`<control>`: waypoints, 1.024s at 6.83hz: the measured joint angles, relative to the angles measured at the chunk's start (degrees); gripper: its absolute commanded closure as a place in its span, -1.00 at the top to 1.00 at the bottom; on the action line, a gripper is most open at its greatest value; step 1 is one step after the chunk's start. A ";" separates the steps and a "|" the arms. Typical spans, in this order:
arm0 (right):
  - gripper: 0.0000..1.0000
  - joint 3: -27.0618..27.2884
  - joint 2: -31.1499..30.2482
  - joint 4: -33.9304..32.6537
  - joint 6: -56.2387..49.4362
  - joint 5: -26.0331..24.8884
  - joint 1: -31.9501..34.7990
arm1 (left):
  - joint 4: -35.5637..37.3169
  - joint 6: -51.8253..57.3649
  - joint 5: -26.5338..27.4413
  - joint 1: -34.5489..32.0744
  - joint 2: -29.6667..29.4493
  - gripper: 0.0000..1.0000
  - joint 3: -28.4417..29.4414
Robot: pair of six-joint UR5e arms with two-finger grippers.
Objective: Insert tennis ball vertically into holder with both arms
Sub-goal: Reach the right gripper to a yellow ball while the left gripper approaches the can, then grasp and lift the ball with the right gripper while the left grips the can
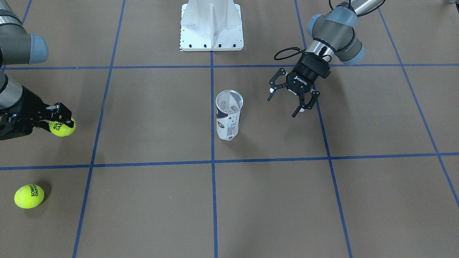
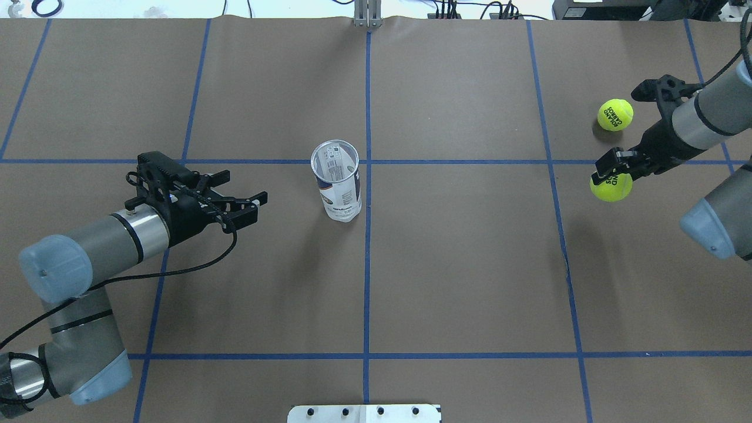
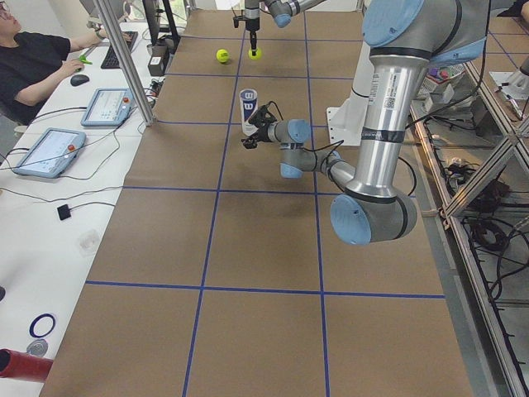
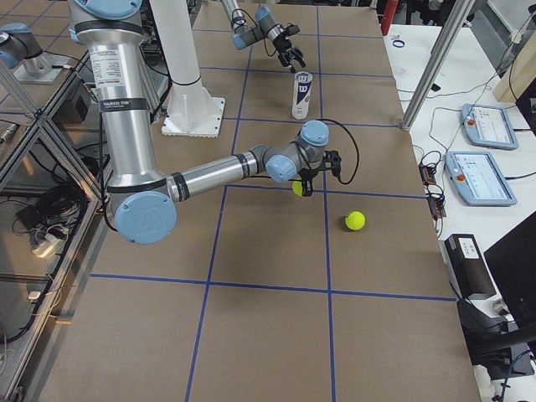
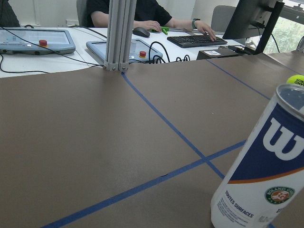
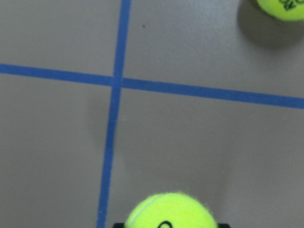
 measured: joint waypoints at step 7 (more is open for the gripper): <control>-1.00 2.94 18.64 -17.85 4.67 3.24 0.96 | -0.37 6.55 9.56 9.15 -15.13 0.97 13.84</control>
